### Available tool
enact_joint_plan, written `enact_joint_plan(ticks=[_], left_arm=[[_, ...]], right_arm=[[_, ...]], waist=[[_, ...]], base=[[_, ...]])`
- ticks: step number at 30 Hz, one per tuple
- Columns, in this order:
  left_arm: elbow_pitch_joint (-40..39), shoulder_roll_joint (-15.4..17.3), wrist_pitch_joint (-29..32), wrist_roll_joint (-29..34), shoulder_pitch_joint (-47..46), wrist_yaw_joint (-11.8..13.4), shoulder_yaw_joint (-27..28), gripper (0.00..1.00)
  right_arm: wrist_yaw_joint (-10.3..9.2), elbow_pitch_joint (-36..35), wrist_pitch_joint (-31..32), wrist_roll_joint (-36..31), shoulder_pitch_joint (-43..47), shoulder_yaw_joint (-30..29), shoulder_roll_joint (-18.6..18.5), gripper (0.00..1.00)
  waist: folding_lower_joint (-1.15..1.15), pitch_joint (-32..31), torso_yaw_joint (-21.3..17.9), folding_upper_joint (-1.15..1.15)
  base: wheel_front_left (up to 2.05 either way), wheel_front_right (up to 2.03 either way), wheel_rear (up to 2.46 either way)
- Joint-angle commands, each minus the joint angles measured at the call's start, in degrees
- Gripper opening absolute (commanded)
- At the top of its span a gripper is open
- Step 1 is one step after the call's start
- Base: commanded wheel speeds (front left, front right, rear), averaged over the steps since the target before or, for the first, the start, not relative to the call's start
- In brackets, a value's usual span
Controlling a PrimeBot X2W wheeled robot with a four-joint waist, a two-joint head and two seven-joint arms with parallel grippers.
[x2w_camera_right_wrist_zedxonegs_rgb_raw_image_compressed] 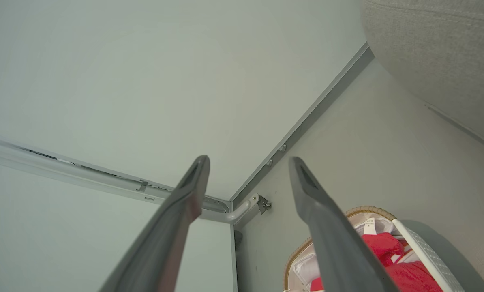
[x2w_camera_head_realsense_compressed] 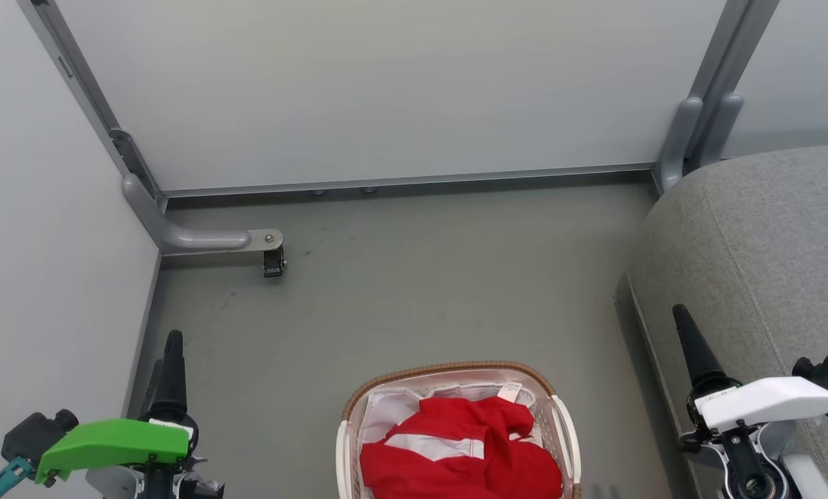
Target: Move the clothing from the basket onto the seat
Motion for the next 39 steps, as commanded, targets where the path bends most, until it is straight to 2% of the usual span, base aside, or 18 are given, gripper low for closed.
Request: enact_joint_plan(ticks=[1,13,29,39], left_arm=[[-0.6,0.9,-0.6,3.2,-2.0,-0.1,-0.4,1.0],[1.0,1.3,-3.1,15.8,-2.4,0.4,-3.0,1.0],[2.4,1.5,-5.9,28.1,-1.7,1.2,-4.0,1.0],[3.2,1.1,-7.4,34.6,-1.5,0.7,-4.4,1.0]], right_arm=[[0.01,-0.3,-0.7,-2.8,-1.7,0.4,-0.7,1.0],[0.01,2.2,-3.1,-15.4,-2.5,2.3,-1.2,1.0],[0.02,4.7,-5.9,-29.0,-2.6,3.4,-1.4,1.0],[0.02,6.0,-7.5,-35.4,-2.7,4.4,-1.6,1.0]], waist=[[0.0,0.0,0.0,0.0],[0.0,0.2,-0.3,0.01],[0.0,0.4,-0.7,0.02],[0.0,0.5,-0.9,0.02]], base=[[0.0,0.0,0.0],[0.0,0.0,0.0],[0.0,0.0,0.0],[0.0,0.0,0.0]])
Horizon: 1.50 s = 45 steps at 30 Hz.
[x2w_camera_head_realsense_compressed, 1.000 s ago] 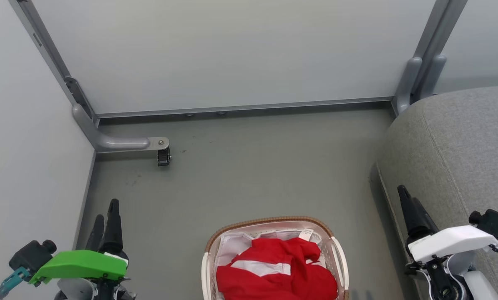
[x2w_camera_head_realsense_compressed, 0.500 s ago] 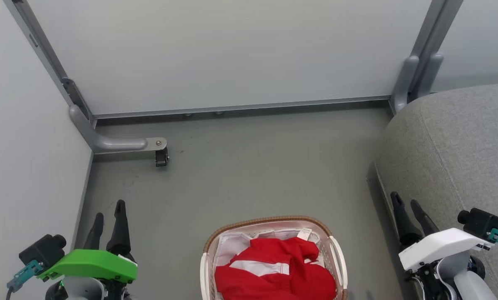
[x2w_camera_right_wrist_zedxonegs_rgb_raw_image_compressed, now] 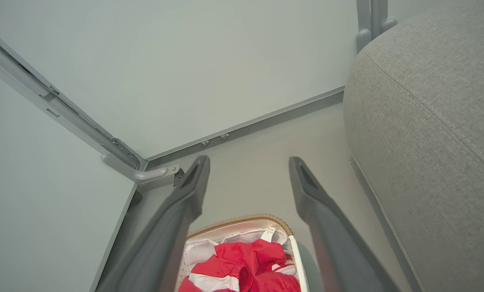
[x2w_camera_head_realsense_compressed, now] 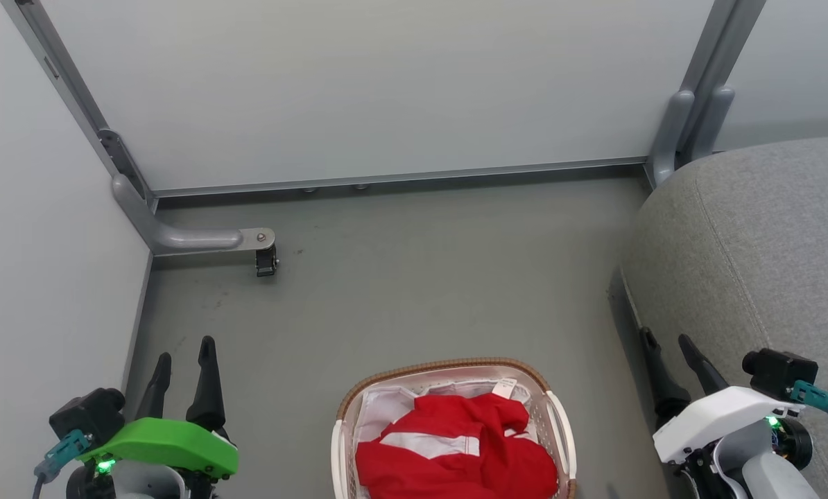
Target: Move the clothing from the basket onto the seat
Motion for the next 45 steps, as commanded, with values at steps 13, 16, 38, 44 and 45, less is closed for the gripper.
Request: enact_joint_plan(ticks=[13,16,38,44,45], left_arm=[[-1.1,-0.3,-2.2,9.4,-0.2,-0.3,0.1,1.0],[-0.9,-0.3,-2.6,11.0,0.0,-0.4,0.2,1.0],[7.2,-1.4,-5.2,20.8,-4.5,-1.0,-9.5,1.0],[14.3,-0.3,-5.9,19.8,-12.5,-1.0,-21.5,1.0],[16.3,0.0,-5.9,19.7,-13.9,-1.0,-24.0,1.0]], right_arm=[[0.03,0.8,-2.3,-10.0,-1.3,-0.6,0.0,1.0],[0.02,1.0,-2.7,-11.8,-1.3,-0.7,0.1,1.0],[0.02,1.3,-5.3,-23.2,-5.8,1.4,-0.1,1.0],[0.02,-0.7,-5.9,-26.1,-11.6,2.8,0.1,1.0],[0.02,-1.1,-6.0,-26.5,-12.6,3.2,0.3,1.0]], waist=[[0.0,0.2,-0.1,0.01],[0.0,0.2,-0.2,0.01],[0.0,7.4,-2.8,0.02],[0.0,16.3,-5.5,0.03],[0.0,18.0,-6.2,0.03]], base=[[0.0,0.0,0.0],[0.0,0.0,0.0],[0.0,0.0,0.0],[0.0,0.0,0.0],[0.0,0.0,0.0]])
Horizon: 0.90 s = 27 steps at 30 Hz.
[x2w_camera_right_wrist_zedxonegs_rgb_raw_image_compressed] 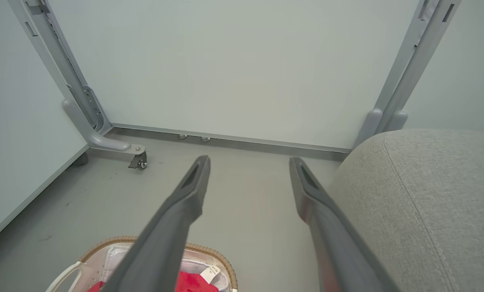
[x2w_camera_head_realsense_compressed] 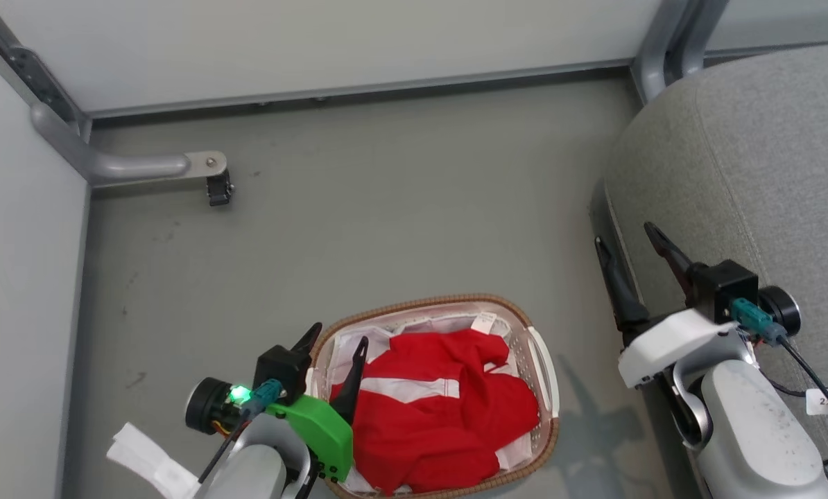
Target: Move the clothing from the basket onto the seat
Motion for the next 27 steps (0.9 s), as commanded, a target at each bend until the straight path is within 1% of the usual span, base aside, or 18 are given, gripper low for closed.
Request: enact_joint_plan(ticks=[1,8,11,15,18,23,27], left_arm=[[2.2,0.9,-0.5,0.0,-2.9,-0.1,-2.9,1.0],[11.6,2.7,-1.1,-2.0,-12.6,-0.2,-20.7,1.0],[14.7,3.6,-1.5,-1.4,-15.6,-0.2,-30.2,1.0],[18.4,4.2,-1.8,-3.0,-18.7,-0.2,-39.0,1.0],[20.0,4.6,-2.1,-3.7,-21.2,-0.2,-42.6,1.0],[22.8,4.7,-1.9,-5.1,-23.4,-0.2,-45.5,1.0],[24.9,4.3,-1.9,-4.8,-24.9,-0.2,-46.9,1.0]], right_arm=[[0.0,-0.7,-0.5,-1.3,-2.1,0.4,0.0,1.0],[-0.02,-2.5,-1.2,-4.5,-7.4,2.3,1.0,1.0],[-0.02,-2.9,-1.5,-5.9,-8.8,2.7,1.6,1.0],[-0.01,-3.4,-1.8,-7.8,-10.5,3.2,2.1,1.0],[-0.01,-3.8,-2.1,-9.1,-11.5,3.0,2.5,1.0],[-0.01,-4.5,-2.0,-9.2,-12.7,2.4,3.1,1.0],[-0.01,-4.2,-2.0,-9.3,-13.4,2.1,3.2,1.0]], waist=[[0.0,8.4,-3.6,0.0],[0.0,18.1,-6.6,0.01],[0.0,21.4,-7.7,0.01],[0.0,25.7,-8.7,0.01],[0.0,29.1,-9.2,0.01],[0.0,32.5,-9.4,0.01],[0.0,33.4,-9.4,0.01]], base=[[0.0,0.0,0.0],[0.0,0.0,0.0],[0.0,0.0,0.0],[0.0,0.0,0.0],[0.0,0.0,0.0],[0.0,0.0,0.0],[0.0,0.0,0.0]])
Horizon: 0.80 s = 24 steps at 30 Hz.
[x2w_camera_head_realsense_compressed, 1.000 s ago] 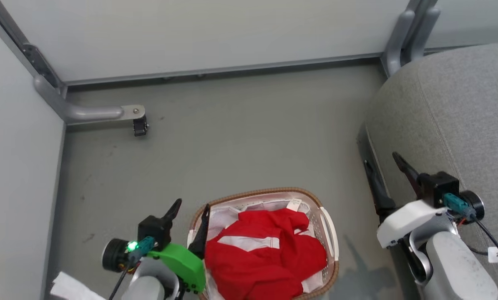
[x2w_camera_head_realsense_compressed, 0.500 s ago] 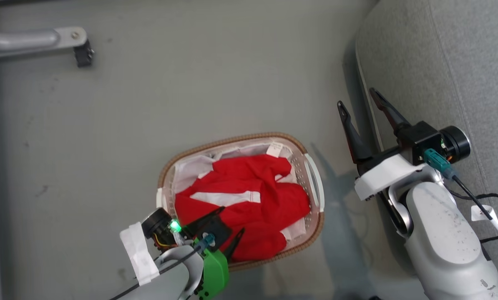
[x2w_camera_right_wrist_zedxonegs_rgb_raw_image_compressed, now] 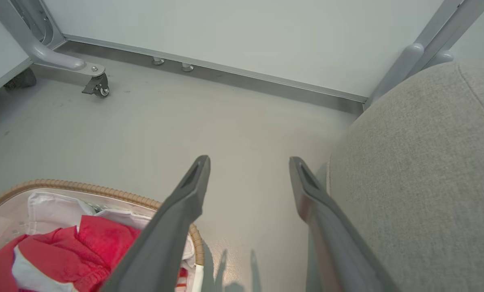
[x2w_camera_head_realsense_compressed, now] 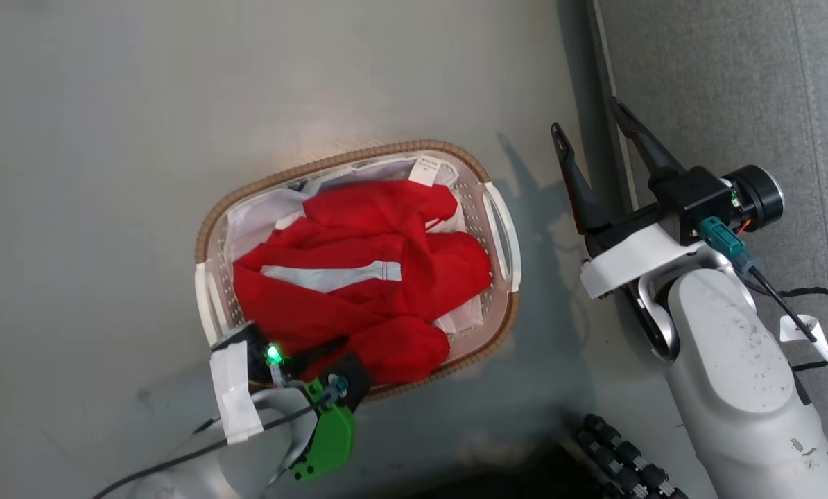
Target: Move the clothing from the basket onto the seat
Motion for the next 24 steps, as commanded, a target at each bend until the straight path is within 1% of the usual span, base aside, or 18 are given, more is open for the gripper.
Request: enact_joint_plan(ticks=[1,4,8,9,10,13,15,17,19,24], left_arm=[[0.3,0.6,0.0,1.0,-3.0,-0.1,0.1,1.0],[1.7,0.8,0.0,2.8,-3.9,0.1,0.0,1.0],[3.6,0.2,0.0,2.9,-4.1,0.1,0.5,1.0],[3.3,0.1,0.0,3.1,-4.3,0.1,0.5,0.37],[2.9,-0.1,0.0,2.8,-4.2,0.0,0.9,0.0],[1.2,-0.1,0.0,1.9,-3.3,0.2,2.5,0.0],[-0.3,-0.1,0.0,0.9,-2.1,0.8,4.5,0.0],[-2.1,0.0,0.0,1.1,-1.1,0.8,5.5,0.0],[-4.3,0.4,0.0,1.7,0.2,0.7,6.4,0.0],[-9.0,0.5,0.0,0.8,4.5,1.2,11.1,0.0]], right_arm=[[-0.04,0.0,-0.3,-0.5,-1.0,-0.3,0.1,1.0],[-0.04,-0.3,-0.3,-0.6,-1.3,-0.9,0.2,1.0],[-0.04,-0.1,-0.3,-0.7,-1.5,-0.7,0.3,1.0],[-0.04,0.0,-0.3,-0.6,-1.6,-0.6,0.4,1.0],[-0.04,0.1,-0.3,-0.6,-1.4,-0.5,0.4,1.0],[-0.04,0.2,-0.3,-0.3,-0.9,-1.0,0.4,1.0],[-0.04,0.3,-0.3,-0.1,-0.2,-1.3,0.5,1.0],[-0.04,0.5,-0.3,0.4,0.6,-1.8,0.5,1.0],[-0.04,0.6,-0.3,1.1,1.4,-2.6,0.5,1.0],[-0.04,1.8,-0.3,1.9,4.6,-3.2,0.5,1.0]], waist=[[-0.01,2.8,-1.3,0.0],[-0.01,3.1,-1.1,0.0],[-0.01,2.7,-1.1,0.0],[-0.01,2.5,-1.2,0.0],[-0.01,2.0,-1.1,0.0],[-0.01,0.3,-0.9,0.0],[-0.01,-1.7,-0.6,0.0],[-0.01,-4.0,-0.3,0.0],[-0.01,-6.9,0.2,0.0],[-0.01,-14.8,1.5,0.0]], base=[[0.0,0.0,0.0],[0.0,0.0,0.0],[0.0,0.0,0.0],[0.0,0.0,0.0],[0.0,0.0,0.0],[0.0,0.0,0.0],[0.0,0.0,0.0],[0.0,0.0,0.0],[0.0,0.0,0.0],[0.0,0.0,0.0]])
